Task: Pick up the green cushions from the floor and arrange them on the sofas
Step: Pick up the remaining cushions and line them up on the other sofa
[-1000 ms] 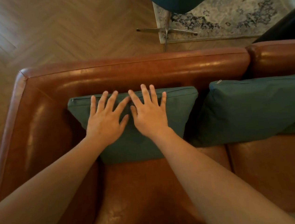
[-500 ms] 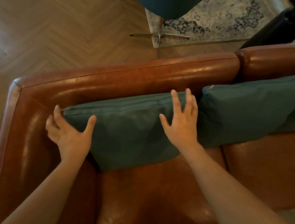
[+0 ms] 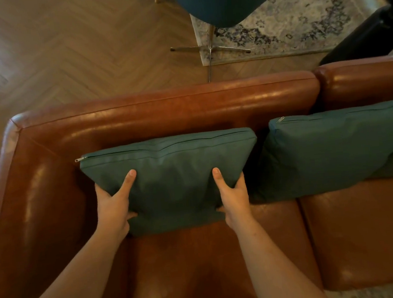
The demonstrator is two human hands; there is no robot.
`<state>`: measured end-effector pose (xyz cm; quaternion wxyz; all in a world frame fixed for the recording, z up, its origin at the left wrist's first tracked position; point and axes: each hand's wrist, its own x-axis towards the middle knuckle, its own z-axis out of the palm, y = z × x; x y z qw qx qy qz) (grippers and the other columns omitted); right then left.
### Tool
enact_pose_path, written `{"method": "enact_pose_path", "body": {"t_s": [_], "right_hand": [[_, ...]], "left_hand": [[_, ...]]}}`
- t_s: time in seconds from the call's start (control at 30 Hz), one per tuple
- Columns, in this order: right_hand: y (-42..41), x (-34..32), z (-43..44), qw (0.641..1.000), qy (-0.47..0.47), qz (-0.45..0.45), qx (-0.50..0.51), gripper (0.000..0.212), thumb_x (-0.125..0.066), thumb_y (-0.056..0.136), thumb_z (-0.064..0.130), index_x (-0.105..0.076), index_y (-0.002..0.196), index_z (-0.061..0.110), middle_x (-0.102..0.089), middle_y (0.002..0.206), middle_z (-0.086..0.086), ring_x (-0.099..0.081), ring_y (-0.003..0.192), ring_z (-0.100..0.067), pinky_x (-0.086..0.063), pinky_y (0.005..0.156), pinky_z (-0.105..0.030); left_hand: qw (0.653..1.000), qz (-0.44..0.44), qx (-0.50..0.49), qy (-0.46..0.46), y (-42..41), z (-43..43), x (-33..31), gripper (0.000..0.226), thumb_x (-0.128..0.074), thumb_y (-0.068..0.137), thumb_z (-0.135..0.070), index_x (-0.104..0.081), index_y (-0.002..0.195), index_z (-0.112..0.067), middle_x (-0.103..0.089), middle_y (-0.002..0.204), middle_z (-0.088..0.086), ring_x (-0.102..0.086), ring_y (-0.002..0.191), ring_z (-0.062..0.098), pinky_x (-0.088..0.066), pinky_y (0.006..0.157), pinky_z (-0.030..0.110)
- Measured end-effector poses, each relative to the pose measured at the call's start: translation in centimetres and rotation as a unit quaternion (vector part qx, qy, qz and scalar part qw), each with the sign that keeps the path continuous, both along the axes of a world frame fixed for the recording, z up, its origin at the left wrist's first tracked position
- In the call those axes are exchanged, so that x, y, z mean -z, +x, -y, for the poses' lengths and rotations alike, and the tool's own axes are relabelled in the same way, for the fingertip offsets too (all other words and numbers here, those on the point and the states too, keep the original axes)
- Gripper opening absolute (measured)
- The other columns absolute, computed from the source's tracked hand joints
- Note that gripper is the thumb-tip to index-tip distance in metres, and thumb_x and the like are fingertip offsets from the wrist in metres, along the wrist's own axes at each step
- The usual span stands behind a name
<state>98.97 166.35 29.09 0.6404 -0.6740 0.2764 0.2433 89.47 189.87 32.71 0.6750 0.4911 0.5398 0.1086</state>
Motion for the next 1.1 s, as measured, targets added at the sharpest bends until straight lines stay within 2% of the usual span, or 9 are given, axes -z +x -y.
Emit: {"method": "enact_pose_path", "body": {"t_s": [0.13,0.3,0.4,0.57,0.67,0.83,0.9,1.0,1.1], "right_hand": [[-0.1,0.0,-0.2,1.0,0.006,0.021,-0.001,0.094,-0.081,0.076,0.068,-0.04,0.159,0.051,-0.054,0.148,0.013,-0.052,0.141,-0.023,-0.053,0.109,-0.06],[0.3,0.0,-0.1,0.999,0.053,-0.006,-0.005,0.109,-0.08,0.072,0.064,-0.025,0.165,0.055,-0.046,0.163,0.01,-0.045,0.15,-0.028,-0.05,0.108,-0.067],[-0.5,0.4,1.4,0.991,0.119,-0.036,0.044,0.098,-0.074,0.083,0.059,-0.021,0.165,0.059,-0.04,0.169,0.01,-0.042,0.153,-0.028,-0.043,0.114,-0.072],[-1.7,2.8,3.0,0.984,0.087,-0.125,0.089,0.064,-0.052,0.104,0.068,-0.032,0.164,0.055,-0.038,0.172,0.004,-0.043,0.153,-0.038,-0.041,0.115,-0.073],[-1.1,3.2,1.7,0.979,0.119,-0.148,0.075,0.061,-0.05,0.104,0.069,-0.036,0.161,0.056,-0.04,0.17,0.005,-0.04,0.153,-0.042,-0.046,0.105,-0.074],[0.3,4.1,0.2,0.979,0.135,-0.135,0.075,0.044,-0.05,0.107,0.063,-0.044,0.151,0.056,-0.049,0.16,0.001,-0.048,0.145,-0.044,-0.055,0.078,-0.056],[-0.4,4.8,0.7,0.976,0.148,-0.137,0.082,0.039,-0.051,0.105,0.064,-0.048,0.143,0.057,-0.054,0.151,0.004,-0.052,0.14,-0.041,-0.056,0.08,-0.055],[-1.8,5.9,2.0,0.971,0.179,-0.119,0.107,0.08,-0.073,0.08,0.079,-0.051,0.151,0.051,-0.06,0.153,0.004,-0.057,0.137,-0.033,-0.054,0.103,-0.062],[-3.9,7.0,3.2,0.975,0.157,-0.106,0.118,0.116,-0.088,0.046,0.089,-0.049,0.151,0.058,-0.061,0.156,0.006,-0.06,0.139,-0.033,-0.051,0.105,-0.06]], "left_hand": [[1.0,0.008,0.008,0.009,0.4,-0.2,0.2,0.099,-0.089,0.07,-0.048,-0.037,0.155,-0.047,-0.058,0.142,-0.018,-0.056,0.129,0.016,-0.05,0.101,0.069],[0.999,0.021,-0.011,-0.029,0.4,-1.1,1.0,0.09,-0.08,0.08,-0.056,-0.033,0.157,-0.05,-0.054,0.143,-0.017,-0.048,0.139,0.021,-0.047,0.103,0.073],[0.996,0.009,-0.076,-0.049,-1.2,-0.8,2.1,0.075,-0.059,0.093,-0.071,-0.03,0.159,-0.05,-0.048,0.152,-0.01,-0.041,0.147,0.026,-0.045,0.105,0.07],[0.978,-0.08,-0.112,-0.157,-3.3,0.1,4.4,0.093,-0.047,0.084,-0.091,-0.025,0.163,-0.049,-0.03,0.17,0.006,-0.031,0.152,0.047,-0.035,0.111,0.074],[0.969,-0.047,-0.118,-0.212,-1.9,0.5,5.2,0.096,-0.059,0.079,-0.089,-0.033,0.161,-0.046,-0.026,0.171,0.004,-0.026,0.154,0.047,-0.037,0.109,0.078],[0.972,-0.022,-0.117,-0.203,0.6,1.3,6.0,0.091,-0.046,0.086,-0.09,-0.036,0.161,-0.039,-0.032,0.169,-0.001,-0.029,0.155,0.039,-0.04,0.111,0.073],[0.97,-0.015,-0.126,-0.206,-0.3,1.6,6.2,0.095,-0.049,0.084,-0.09,-0.034,0.162,-0.039,-0.031,0.169,-0.001,-0.029,0.154,0.041,-0.041,0.111,0.072],[0.971,0.007,-0.122,-0.207,-2.8,1.9,6.6,0.099,-0.056,0.077,-0.09,-0.03,0.162,-0.046,-0.027,0.172,0.002,-0.032,0.152,0.047,-0.049,0.105,0.066],[0.972,-0.029,-0.12,-0.199,-5.6,2.7,7.2,0.107,-0.059,0.069,-0.091,-0.024,0.162,-0.051,-0.023,0.172,0.006,-0.035,0.15,0.047,-0.049,0.102,0.066]]}}
